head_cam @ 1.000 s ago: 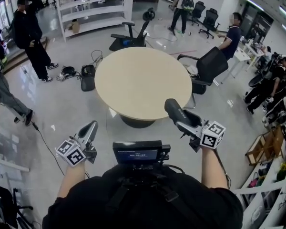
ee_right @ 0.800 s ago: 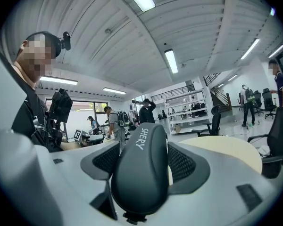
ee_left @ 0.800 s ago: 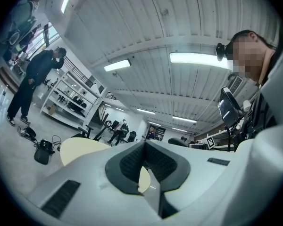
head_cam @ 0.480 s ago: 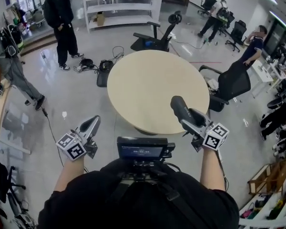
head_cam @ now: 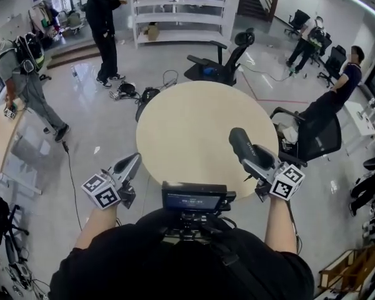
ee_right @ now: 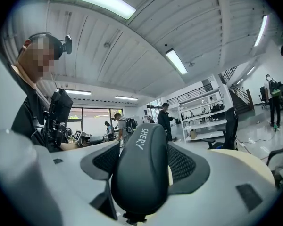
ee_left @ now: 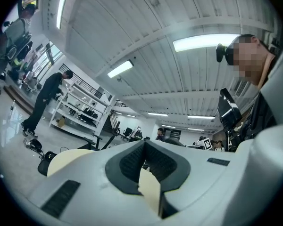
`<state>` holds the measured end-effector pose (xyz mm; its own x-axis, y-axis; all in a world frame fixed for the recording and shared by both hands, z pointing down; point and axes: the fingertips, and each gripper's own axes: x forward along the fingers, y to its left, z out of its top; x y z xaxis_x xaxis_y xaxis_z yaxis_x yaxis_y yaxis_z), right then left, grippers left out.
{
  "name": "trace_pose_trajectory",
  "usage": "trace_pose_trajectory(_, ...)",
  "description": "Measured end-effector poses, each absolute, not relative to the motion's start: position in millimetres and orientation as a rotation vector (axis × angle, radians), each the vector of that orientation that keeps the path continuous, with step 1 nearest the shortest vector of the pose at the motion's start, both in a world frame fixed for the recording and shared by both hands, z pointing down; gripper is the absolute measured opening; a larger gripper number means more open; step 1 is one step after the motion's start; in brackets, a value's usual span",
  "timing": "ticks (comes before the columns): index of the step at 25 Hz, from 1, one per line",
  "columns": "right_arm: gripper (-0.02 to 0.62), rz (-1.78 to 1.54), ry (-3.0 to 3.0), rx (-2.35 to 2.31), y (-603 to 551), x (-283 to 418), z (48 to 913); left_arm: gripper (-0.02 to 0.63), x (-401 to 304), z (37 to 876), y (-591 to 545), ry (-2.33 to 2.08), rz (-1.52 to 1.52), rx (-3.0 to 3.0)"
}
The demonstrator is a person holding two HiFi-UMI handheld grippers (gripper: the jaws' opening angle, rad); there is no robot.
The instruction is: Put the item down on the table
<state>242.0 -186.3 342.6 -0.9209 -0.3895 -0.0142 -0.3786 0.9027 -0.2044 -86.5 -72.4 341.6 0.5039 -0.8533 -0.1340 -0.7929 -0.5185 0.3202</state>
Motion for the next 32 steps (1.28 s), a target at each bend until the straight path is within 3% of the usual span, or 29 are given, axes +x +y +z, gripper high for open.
trace_pose_trajectory(5, 0.321, -0.332, 2.992, -0.609, -221.7, 281.4, 355.5, 0.002, -42.3, 352.3, -108.5, -1.385, -0.358, 2.527)
trace_pose_trajectory(10, 0.321, -0.375, 2.984, -0.679, -248.2, 286.8, 364.4, 0.002, -43.8, 352.0, -149.0, -1.332, -0.347, 2.533)
trace_pose_trajectory(25, 0.321, -0.379, 2.928, -1.101, -368.9, 169.0, 342.8, 0.002, -170.8, 363.7, -358.8, -0.971, -0.335, 2.653)
trace_pose_trajectory(32, 0.321, -0.407, 2.951, -1.146, -373.7, 156.3, 349.6, 0.002, -166.8, 371.1, -382.6, -0.894, -0.333, 2.655)
